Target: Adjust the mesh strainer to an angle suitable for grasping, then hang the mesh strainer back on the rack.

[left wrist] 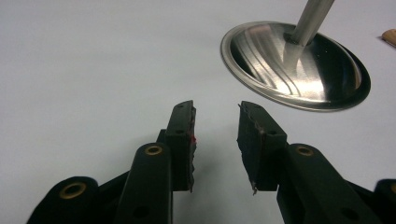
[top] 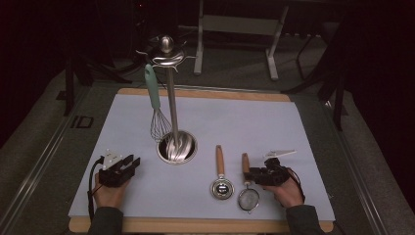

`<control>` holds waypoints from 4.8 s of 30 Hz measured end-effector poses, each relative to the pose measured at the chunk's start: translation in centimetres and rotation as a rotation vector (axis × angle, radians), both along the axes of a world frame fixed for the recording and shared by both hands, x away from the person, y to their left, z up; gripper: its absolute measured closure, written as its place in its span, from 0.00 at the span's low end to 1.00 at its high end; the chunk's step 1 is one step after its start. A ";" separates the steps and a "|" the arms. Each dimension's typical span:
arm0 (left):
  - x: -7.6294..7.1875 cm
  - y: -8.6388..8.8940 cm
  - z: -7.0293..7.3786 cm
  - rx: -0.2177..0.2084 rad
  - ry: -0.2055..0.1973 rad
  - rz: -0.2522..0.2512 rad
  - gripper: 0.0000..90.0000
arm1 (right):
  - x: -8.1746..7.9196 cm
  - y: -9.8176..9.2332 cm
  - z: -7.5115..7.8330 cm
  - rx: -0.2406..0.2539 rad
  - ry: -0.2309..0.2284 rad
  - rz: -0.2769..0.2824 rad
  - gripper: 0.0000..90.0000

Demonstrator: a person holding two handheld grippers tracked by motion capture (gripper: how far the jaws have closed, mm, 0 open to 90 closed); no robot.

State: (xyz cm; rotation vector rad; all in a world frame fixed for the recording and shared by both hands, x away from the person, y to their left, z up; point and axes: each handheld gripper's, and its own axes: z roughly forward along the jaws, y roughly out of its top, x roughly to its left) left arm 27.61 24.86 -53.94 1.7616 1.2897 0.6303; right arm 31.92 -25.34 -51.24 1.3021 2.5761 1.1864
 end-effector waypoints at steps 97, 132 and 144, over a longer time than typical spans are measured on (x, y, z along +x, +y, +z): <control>0.0 -0.1 0.0 0.005 0.001 -0.002 0.74 | 1.3 4.9 4.1 -0.125 0.025 0.041 0.79; 0.0 -0.1 0.0 0.005 0.002 0.000 0.74 | -0.1 7.4 7.6 -0.086 -0.099 0.112 0.78; 0.0 0.0 0.0 0.003 0.002 0.002 0.74 | -0.1 7.3 7.8 -0.076 -0.117 0.105 0.79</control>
